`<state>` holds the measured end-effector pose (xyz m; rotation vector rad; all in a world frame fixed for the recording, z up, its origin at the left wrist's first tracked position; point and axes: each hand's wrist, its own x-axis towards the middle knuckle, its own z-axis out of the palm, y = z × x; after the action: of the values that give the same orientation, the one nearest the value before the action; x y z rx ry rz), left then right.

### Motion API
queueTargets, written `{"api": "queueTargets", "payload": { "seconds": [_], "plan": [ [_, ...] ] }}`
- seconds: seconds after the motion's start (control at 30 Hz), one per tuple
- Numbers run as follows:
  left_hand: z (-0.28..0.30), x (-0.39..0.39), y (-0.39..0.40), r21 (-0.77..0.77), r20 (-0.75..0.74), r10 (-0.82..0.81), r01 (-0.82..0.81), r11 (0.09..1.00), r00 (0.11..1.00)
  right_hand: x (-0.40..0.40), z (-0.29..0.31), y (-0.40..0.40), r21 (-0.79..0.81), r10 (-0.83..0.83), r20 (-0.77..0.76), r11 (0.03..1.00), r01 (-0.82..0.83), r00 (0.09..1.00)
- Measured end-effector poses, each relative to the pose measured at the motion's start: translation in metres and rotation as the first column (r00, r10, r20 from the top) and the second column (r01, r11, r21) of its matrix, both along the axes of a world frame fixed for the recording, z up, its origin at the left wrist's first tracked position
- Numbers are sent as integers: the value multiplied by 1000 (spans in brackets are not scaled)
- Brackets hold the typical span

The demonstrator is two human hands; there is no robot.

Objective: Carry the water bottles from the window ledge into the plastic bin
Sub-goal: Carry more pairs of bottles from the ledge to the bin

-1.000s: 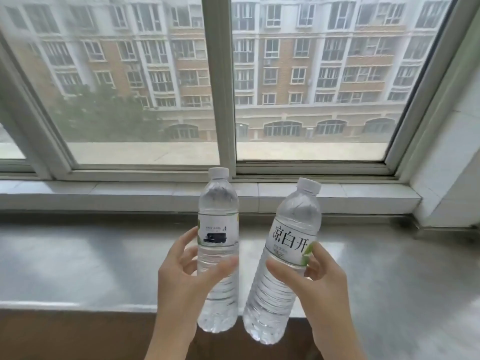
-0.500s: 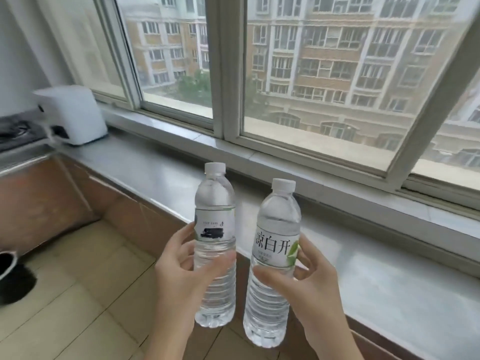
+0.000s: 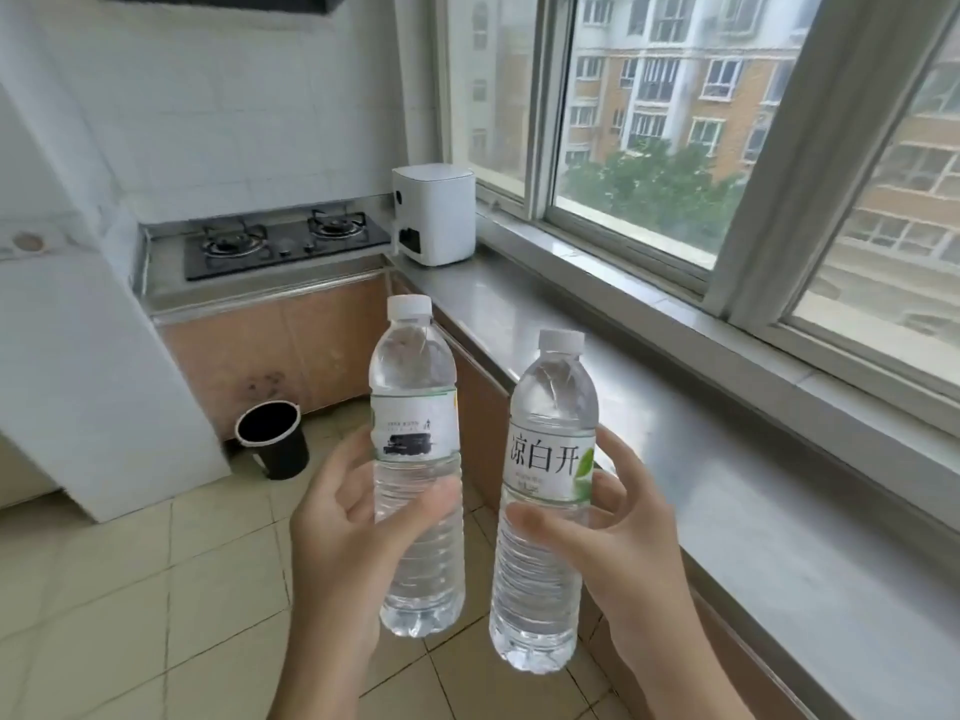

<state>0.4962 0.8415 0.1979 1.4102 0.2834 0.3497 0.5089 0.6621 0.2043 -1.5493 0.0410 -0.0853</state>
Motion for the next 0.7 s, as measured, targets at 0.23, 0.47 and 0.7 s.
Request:
{"api": "queueTargets", "payload": {
  "seconds": [0.23, 0.47, 0.7],
  "plan": [
    [-8, 18, 70, 2, -8, 309, -309, 951, 951, 70, -4, 80, -49, 314, -5, 948, -314, 949],
    [-9, 60, 125, 4, -20, 542, -542, 840, 840, 151, 0, 158, -47, 560, -2, 827, -560, 828],
    [-8, 84, 185, -23, -1, 717, -717, 696, 697, 208, 1, 251, -89, 747, 11, 663, -743, 665]
  ]
}}
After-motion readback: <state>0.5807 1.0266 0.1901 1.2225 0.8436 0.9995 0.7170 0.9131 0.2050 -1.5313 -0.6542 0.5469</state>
